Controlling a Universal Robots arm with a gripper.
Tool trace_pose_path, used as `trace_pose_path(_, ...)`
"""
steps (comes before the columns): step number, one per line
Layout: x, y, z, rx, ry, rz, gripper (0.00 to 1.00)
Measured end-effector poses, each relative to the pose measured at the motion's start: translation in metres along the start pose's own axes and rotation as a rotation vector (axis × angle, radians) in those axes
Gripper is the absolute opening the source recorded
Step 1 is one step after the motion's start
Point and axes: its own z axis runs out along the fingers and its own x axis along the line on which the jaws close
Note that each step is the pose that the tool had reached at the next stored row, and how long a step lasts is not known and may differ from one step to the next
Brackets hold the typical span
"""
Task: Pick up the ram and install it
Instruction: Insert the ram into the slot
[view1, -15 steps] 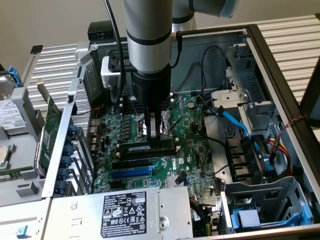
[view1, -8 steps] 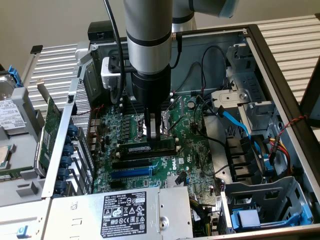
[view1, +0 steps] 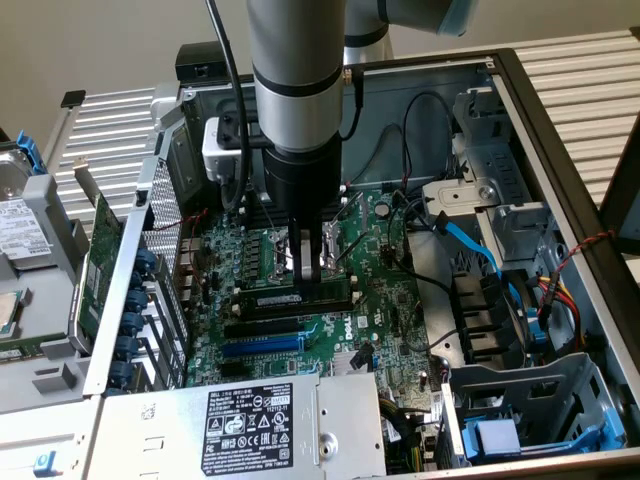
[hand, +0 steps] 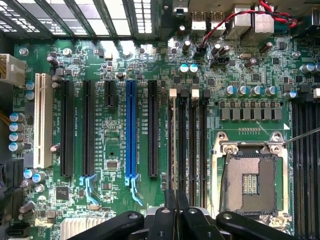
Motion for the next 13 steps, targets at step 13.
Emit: trace_pose_path(13, 0.0001, 0.0038, -0.003, 0.0001, -0.0003, 0.0, 0.2)
